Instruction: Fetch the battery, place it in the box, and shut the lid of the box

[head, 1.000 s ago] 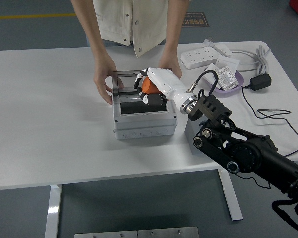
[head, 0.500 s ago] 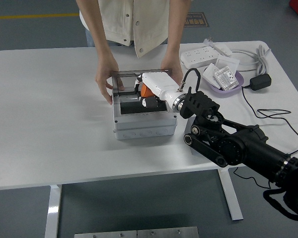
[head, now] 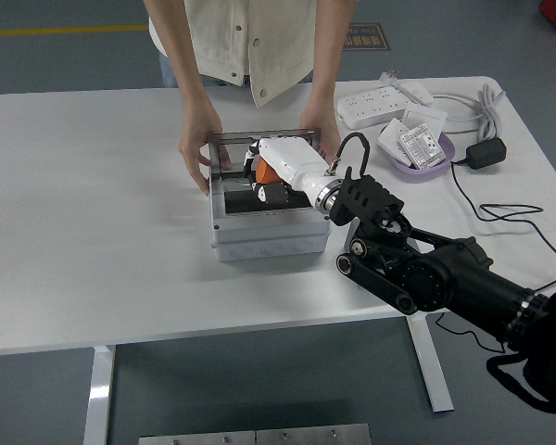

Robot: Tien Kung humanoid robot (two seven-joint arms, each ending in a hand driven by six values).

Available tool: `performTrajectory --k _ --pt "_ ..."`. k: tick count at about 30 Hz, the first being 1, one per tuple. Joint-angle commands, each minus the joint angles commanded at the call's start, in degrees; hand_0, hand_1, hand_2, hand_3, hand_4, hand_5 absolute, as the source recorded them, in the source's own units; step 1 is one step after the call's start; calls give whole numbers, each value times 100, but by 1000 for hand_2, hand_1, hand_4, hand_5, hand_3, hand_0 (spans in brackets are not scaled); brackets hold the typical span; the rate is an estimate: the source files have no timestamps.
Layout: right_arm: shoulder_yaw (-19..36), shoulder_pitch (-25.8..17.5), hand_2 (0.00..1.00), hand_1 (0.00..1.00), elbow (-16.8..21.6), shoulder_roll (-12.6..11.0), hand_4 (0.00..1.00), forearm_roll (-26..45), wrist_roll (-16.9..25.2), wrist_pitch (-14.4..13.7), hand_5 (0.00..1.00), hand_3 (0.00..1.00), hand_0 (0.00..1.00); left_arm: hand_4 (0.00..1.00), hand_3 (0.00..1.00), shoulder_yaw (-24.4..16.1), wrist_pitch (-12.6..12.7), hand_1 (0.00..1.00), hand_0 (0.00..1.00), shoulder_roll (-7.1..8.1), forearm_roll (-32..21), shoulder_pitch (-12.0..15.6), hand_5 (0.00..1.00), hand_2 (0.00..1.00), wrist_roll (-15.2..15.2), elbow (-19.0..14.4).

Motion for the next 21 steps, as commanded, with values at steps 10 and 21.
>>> performTrajectory --k 10,21 --pt "-68 -20 314 278 -3 71 31 217 156 -205 2 310 197 736 565 94 -7 748 651 1 -74 -10 328 632 -4 0" --pt "-33 -62 415 367 -38 81 479 269 312 -316 136 532 319 743 563 197 -24 747 650 -1 -155 -12 327 630 -13 0"
